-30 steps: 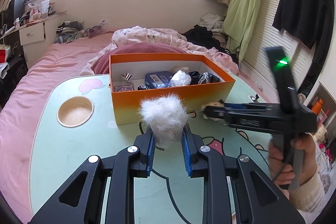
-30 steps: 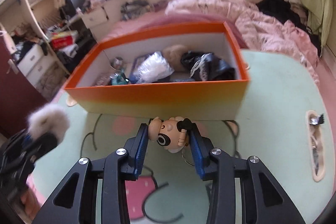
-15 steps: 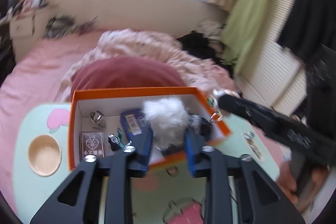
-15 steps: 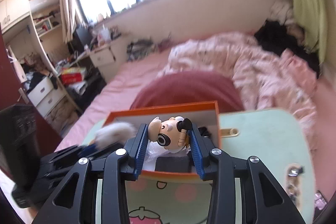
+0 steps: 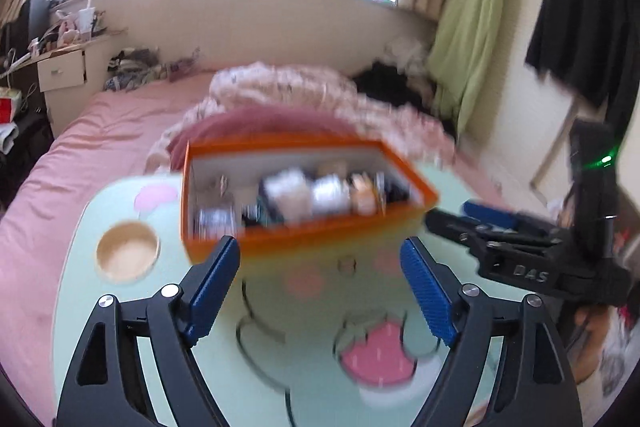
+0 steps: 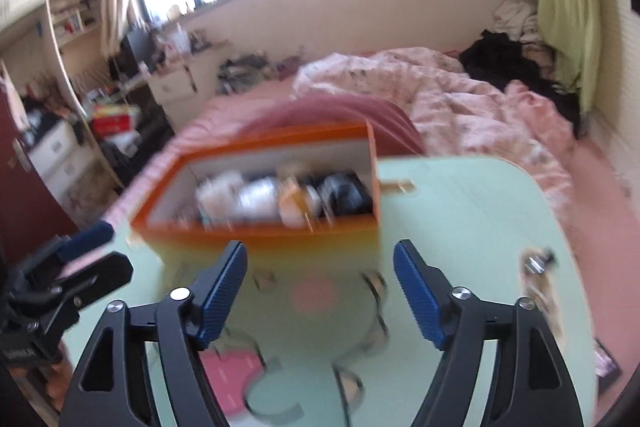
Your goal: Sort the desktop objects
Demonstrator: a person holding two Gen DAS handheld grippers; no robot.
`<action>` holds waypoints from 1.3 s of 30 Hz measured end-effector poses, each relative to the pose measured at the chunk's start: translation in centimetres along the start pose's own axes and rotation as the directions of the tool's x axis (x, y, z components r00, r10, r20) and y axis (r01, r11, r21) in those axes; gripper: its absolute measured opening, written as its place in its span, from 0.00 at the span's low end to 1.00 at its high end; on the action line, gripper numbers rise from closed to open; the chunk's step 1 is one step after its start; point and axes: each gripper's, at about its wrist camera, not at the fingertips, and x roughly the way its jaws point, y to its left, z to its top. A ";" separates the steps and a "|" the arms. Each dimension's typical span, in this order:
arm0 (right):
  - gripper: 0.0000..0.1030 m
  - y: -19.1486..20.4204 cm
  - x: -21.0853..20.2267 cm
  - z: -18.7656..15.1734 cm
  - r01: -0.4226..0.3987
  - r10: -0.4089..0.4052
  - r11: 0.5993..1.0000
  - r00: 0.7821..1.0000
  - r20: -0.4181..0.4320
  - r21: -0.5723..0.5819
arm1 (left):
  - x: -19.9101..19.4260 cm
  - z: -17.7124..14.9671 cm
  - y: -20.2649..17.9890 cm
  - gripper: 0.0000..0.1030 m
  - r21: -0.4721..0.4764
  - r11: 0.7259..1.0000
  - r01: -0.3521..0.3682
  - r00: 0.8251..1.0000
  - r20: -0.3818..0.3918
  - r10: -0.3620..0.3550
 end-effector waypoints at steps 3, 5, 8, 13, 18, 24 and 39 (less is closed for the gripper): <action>0.84 -0.1 -1.2 -3.0 0.039 -0.039 0.999 0.999 -0.031 -0.002 | 0.7 -1.8 -0.9 0.80 0.010 1.000 -0.019 0.997 -0.069 0.019; 0.84 -0.1 -1.2 -4.3 0.029 -0.028 1.000 0.998 -0.061 0.009 | 1.9 -2.8 -1.6 0.80 0.014 1.000 -0.012 0.995 -0.103 0.013; 0.86 -0.2 -0.7 -6.4 0.045 -0.041 0.999 0.991 -0.125 0.023 | 3.4 -4.1 -2.7 0.80 0.049 0.998 -0.040 0.988 -0.146 0.047; 1.00 -0.5 -0.2 -8.4 0.148 -0.146 0.989 0.983 -0.113 0.010 | 4.1 -6.4 -2.1 0.84 0.000 0.994 -0.110 0.979 -0.175 0.108; 1.00 -0.1 -0.2 -9.0 0.170 -0.172 0.985 0.982 -0.083 -0.030 | 4.4 -6.7 -1.9 1.00 0.025 0.975 -0.222 0.958 -0.180 0.223; 1.00 0.1 -0.2 -9.2 0.172 -0.176 0.983 0.982 -0.065 -0.062 | 3.9 -6.4 -1.9 1.00 0.023 0.973 -0.230 0.957 -0.174 0.230; 1.00 0.2 -0.2 -9.2 0.172 -0.176 0.983 0.982 -0.062 -0.066 | 5.3 -7.1 -2.0 1.00 0.030 0.974 -0.222 0.962 -0.158 0.224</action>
